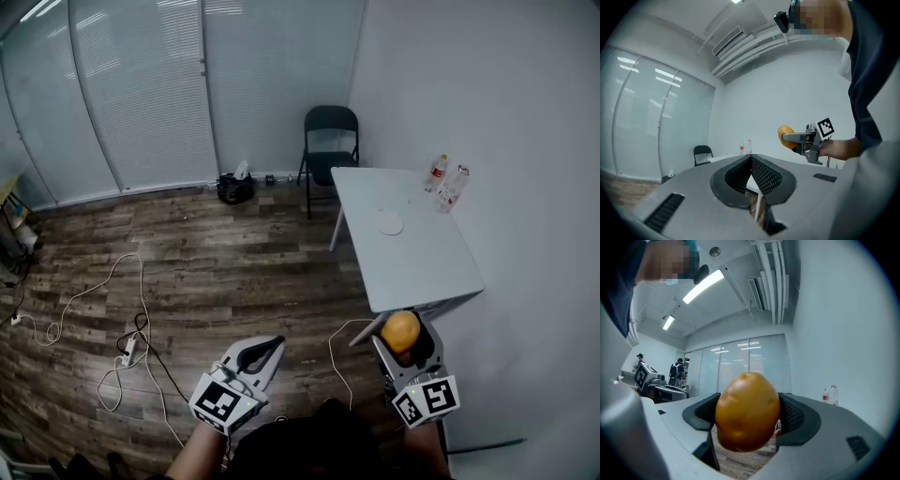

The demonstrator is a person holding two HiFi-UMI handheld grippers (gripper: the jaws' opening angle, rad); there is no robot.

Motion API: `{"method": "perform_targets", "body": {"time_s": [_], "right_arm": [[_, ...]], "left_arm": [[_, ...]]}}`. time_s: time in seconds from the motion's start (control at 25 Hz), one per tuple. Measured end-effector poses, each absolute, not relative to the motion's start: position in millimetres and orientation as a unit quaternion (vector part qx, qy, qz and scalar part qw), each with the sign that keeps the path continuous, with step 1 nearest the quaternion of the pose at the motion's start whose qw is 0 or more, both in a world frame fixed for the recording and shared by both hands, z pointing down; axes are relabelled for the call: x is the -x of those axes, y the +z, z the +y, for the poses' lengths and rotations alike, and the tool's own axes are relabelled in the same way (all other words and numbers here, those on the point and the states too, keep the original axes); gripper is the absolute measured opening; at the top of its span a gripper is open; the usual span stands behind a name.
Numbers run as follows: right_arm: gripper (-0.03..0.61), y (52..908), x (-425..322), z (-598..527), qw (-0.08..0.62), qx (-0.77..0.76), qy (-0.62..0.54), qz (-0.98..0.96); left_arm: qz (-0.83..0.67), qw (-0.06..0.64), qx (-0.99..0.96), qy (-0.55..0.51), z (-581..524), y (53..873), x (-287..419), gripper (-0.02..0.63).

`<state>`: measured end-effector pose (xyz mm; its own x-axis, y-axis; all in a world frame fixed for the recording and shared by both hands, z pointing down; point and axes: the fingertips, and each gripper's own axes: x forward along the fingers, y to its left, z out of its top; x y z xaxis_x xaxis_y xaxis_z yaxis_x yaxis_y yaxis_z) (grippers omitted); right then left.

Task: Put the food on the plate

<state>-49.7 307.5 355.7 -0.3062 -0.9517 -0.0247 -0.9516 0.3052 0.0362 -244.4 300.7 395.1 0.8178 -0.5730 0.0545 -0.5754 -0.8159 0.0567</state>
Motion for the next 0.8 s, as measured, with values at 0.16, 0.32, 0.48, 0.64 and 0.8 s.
{"method": "perform_targets", "body": {"time_s": [0.16,0.32,0.48,0.64,0.8], "right_arm": [[0.396,357,53,266,0.005,-0.582,-0.022,-0.813],[0.396,362,40,216,0.001,-0.581,-0.018,-0.814],[0.396,365,12,166,0.000,-0.575,-0.009,-0.818],[0.395,359,-30,108,0.000,-0.579,-0.003,-0.815],[0.396,356,-79,58,0.007,-0.585,-0.007,-0.811]], "left_arm": [[-0.311,0.042,-0.949,0.015,262,401,249,0.020],[-0.315,0.034,-0.948,0.021,215,405,240,0.020],[-0.322,0.047,-0.945,0.017,167,401,211,0.020],[-0.320,0.044,-0.946,0.018,111,391,171,0.020],[-0.315,0.046,-0.948,0.025,60,392,126,0.020]]}}
